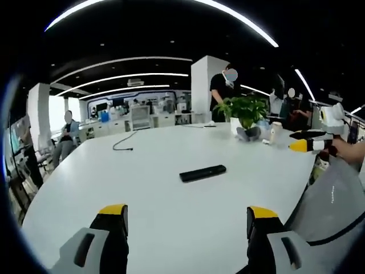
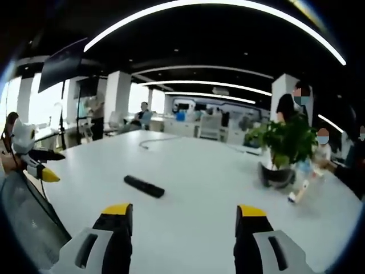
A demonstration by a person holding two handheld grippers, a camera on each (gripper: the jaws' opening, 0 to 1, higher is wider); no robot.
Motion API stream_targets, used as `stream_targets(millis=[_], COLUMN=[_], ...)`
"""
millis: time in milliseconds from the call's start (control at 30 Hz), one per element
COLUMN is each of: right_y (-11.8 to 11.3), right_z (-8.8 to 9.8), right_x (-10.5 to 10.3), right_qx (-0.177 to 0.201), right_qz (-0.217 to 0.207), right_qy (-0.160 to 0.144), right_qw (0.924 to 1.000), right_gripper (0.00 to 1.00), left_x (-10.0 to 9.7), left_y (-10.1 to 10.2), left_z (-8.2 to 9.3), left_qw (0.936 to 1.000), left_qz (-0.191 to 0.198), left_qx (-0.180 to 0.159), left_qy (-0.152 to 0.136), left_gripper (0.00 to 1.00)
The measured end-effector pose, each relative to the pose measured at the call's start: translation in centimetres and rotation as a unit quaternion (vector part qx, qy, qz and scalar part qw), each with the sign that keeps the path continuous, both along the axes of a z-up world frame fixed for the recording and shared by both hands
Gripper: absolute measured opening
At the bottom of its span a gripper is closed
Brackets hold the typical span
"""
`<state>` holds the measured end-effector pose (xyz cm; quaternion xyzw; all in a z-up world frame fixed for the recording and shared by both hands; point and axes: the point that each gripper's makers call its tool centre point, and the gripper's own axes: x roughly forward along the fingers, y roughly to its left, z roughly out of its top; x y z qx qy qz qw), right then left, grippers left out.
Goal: Press the specified remote control buttons in sequence, fully releasing each button before pressing the next.
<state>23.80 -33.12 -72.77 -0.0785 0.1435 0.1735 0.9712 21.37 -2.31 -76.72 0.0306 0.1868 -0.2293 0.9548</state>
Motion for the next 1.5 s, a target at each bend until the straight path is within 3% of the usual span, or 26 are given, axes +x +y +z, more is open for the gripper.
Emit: stream_targets(millis=[100,233,367,533,700,900,967,1067,1267,1500], right_y=[-0.1,-0.2,-0.1,0.2,0.6,0.7,0.7,0.8,0.4,0.5], right_z=[0.2,0.1,0.2,0.0,-0.3,-0.5,-0.6,-0.5,-0.3,-0.2], right_x=[0.0,0.0,0.0,-0.2,-0.3,-0.3,-0.3,-0.4,-0.3,-0.3], right_qx=[0.006,0.011,0.011,0.009,0.007,0.003,0.002,0.005,0.006,0.010], right_qz=[-0.002,-0.003,-0.001,0.006,0.014,0.018,0.020,0.021,0.013,0.016], right_qy=[-0.003,-0.001,-0.003,0.003,0.009,0.013,0.013,0.011,0.007,0.005], right_qw=[1.0000,0.9999,0.9999,0.9999,0.9998,0.9997,0.9997,0.9997,0.9999,0.9998], right_gripper=[0.71,0.70,0.69,0.69,0.68,0.66,0.66,0.67,0.66,0.66], left_x=[-0.3,-1.7,-2.3,-1.1,0.1,1.9,2.4,3.2,3.8,3.5], left_y=[-0.6,-2.9,-3.7,-3.9,-4.3,-5.3,-5.6,-5.8,-6.2,-7.4], left_z=[-0.4,-1.7,-2.0,-1.6,-1.5,-0.5,-0.4,-0.1,-0.5,-0.1], left_qw=[0.9998,0.9948,0.9908,0.9894,0.9873,0.9866,0.9863,0.9877,0.9808,0.9754], left_qz=[-0.017,-0.078,-0.109,-0.119,-0.122,-0.108,-0.110,-0.116,-0.168,-0.194], left_qx=[0.001,0.011,0.017,0.022,0.000,-0.051,-0.053,-0.031,0.052,0.063], left_qy=[0.014,0.064,0.078,0.081,0.102,0.111,0.111,0.100,0.085,0.085], left_gripper=[0.90,0.97,0.98,0.99,1.00,1.00,1.00,1.00,1.00,1.00])
